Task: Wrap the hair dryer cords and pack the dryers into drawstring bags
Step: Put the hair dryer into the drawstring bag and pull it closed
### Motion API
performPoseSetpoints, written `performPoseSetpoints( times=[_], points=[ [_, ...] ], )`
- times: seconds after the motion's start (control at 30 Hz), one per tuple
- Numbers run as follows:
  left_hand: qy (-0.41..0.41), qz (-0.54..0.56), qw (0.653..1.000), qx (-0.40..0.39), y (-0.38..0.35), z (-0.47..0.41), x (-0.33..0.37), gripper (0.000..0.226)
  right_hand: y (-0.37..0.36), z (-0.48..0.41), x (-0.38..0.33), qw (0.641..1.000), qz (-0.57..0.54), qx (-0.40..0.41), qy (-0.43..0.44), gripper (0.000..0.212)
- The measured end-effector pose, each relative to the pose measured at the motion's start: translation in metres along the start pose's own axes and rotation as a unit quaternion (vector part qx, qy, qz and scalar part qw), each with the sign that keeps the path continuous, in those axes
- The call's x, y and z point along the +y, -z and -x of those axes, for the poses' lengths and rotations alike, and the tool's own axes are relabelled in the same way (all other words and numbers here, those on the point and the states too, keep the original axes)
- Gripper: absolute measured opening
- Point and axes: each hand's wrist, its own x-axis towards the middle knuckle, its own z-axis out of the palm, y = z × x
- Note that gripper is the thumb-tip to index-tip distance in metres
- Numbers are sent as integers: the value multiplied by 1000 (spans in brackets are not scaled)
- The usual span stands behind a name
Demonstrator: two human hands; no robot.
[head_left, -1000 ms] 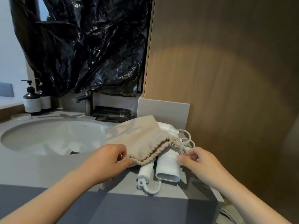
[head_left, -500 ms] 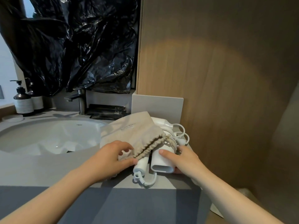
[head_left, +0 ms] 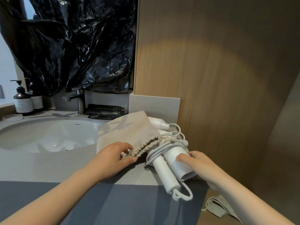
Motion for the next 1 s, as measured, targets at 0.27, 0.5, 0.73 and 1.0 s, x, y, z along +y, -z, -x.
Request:
performPoseSetpoints(
  times=[0.27,0.5,0.73,1.0],
  points=[
    [16,-9,1000,13,-8,-1,7,43,-5,2,2,999,2,29,39,36],
    [51,45,998,2,0,-3,13,31,16,25,20,996,-25,64,50,51],
    [59,84,995,-9,10,-6,11,17,30,49,22,992,-12,62,113,36],
    [48,97,991,84,12,-8,19,16,25,64,9,987,-18,26,158,55]
  ],
)
